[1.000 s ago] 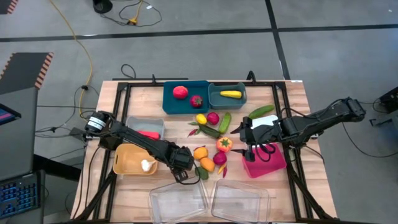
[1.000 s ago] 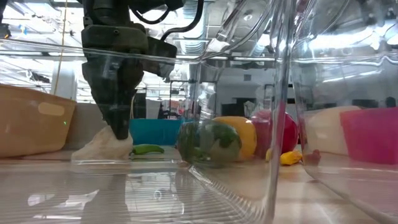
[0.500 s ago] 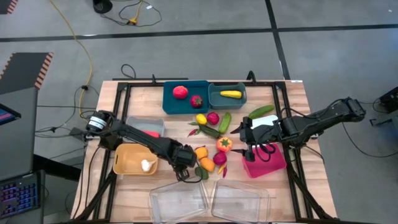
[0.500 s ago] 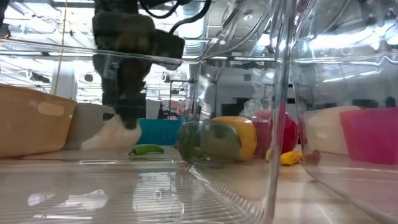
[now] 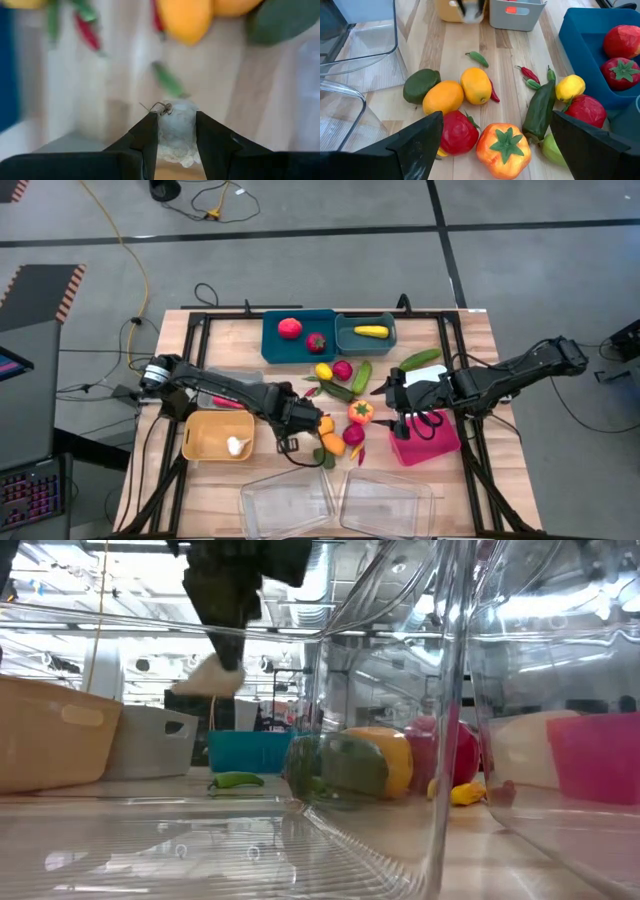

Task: Sort produce into baskets
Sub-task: Put the garlic into the yellow bin

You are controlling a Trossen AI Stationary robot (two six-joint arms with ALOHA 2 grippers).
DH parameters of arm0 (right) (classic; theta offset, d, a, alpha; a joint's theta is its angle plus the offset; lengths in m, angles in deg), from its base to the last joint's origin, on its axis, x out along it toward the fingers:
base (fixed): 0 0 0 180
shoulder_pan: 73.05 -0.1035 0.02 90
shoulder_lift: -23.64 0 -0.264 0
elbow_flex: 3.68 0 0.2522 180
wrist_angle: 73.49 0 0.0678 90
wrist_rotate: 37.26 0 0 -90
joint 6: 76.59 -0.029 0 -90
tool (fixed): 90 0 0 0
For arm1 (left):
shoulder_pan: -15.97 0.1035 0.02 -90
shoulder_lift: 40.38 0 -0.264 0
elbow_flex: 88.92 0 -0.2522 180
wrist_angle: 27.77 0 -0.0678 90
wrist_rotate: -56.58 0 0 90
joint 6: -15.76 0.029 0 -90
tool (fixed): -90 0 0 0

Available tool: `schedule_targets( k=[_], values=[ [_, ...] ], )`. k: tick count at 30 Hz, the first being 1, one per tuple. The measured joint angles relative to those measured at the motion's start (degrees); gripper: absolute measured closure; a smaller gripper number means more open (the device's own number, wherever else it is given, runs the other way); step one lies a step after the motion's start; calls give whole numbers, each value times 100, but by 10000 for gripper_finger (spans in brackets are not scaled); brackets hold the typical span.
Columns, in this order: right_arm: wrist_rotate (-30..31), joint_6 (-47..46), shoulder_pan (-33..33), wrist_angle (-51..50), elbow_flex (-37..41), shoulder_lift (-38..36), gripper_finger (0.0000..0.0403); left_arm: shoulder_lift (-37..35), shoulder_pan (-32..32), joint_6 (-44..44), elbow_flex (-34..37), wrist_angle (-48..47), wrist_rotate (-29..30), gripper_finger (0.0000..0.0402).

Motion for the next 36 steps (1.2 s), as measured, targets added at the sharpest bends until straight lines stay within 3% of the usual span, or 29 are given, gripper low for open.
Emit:
schedule_targets(
  k=[4, 11, 24, 36],
  values=[
    [0, -2, 0, 0, 0, -2, 10, -87, -5, 33, -141, -807, 244, 298],
    [0, -4, 1, 0, -2, -2, 10, -706, -291, -586, 319, -1475, 411, 298],
    [0, -7, 2, 11, -2, -2, 10, -1992, -1281, -2450, 2096, -1485, -95, 296],
    [0, -7, 13, 13, -2, -2, 10, -2132, -1294, -2770, 2481, -1510, -334, 283]
  ],
)
